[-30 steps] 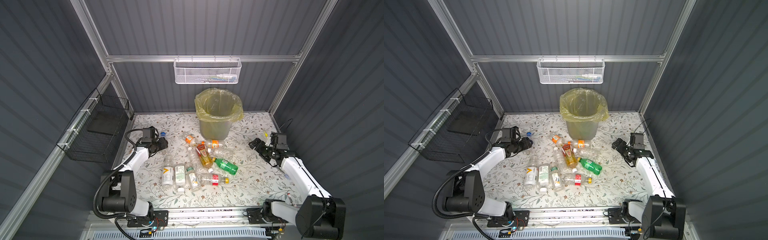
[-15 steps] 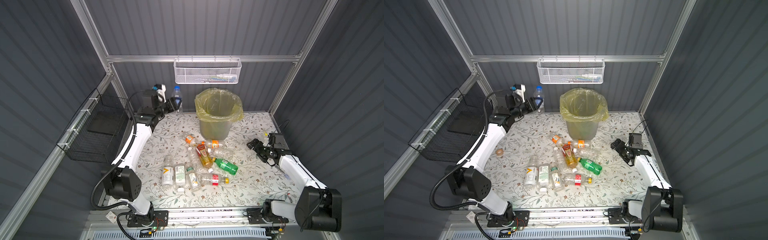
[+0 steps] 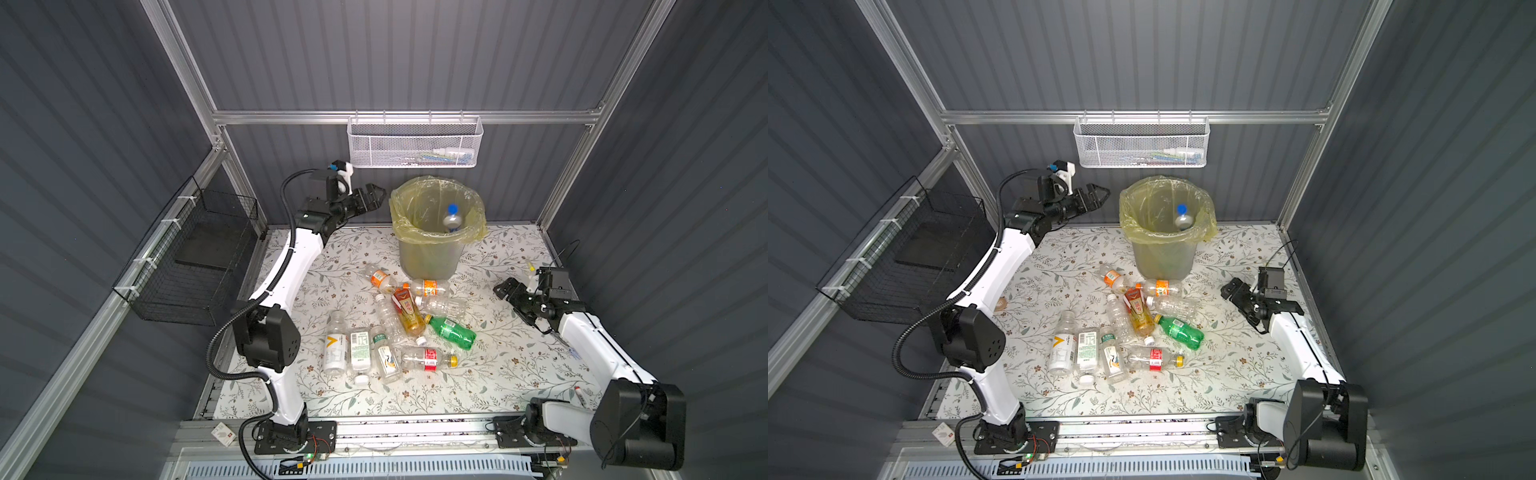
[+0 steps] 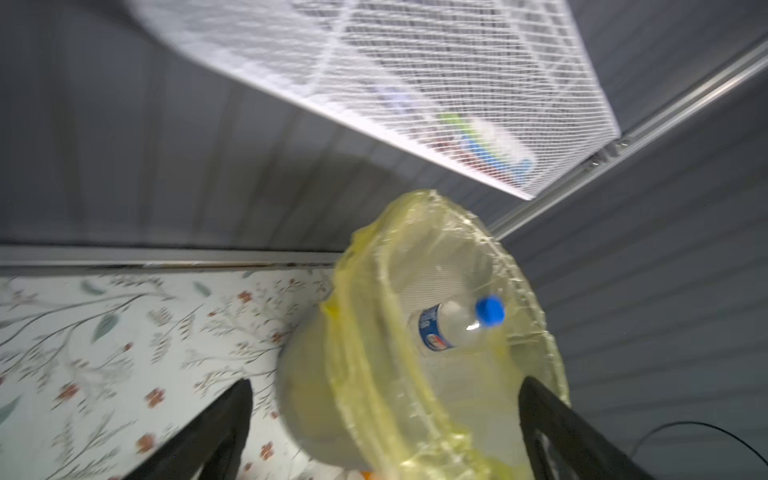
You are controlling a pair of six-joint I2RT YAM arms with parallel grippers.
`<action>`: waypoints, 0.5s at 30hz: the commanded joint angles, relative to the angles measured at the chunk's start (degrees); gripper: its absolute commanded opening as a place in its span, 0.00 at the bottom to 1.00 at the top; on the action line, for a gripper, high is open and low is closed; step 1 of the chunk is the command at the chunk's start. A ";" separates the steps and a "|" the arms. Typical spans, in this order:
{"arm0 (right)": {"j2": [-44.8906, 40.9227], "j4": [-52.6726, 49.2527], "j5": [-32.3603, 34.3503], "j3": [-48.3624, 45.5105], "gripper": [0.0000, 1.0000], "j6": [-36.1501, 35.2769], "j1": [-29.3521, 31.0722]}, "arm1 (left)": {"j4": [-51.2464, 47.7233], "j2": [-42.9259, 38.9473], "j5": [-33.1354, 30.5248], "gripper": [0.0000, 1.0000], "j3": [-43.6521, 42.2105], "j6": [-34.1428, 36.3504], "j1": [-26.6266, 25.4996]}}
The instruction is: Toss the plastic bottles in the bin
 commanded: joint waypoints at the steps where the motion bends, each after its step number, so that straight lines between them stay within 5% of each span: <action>1: 0.36 -4.44 -0.09 -0.35 0.93 -5.39 2.71 | 1.02 -10.71 -1.15 1.00 -7.40 2.10 3.95; 7: -0.37 -9.22 2.44 1.20 0.92 -13.86 13.43 | -2.13 -21.86 -5.11 1.00 -32.55 2.95 10.04; 15: -1.49 -11.78 2.86 2.02 0.89 -21.77 24.67 | 3.84 -24.90 0.59 1.00 -49.32 -1.69 12.84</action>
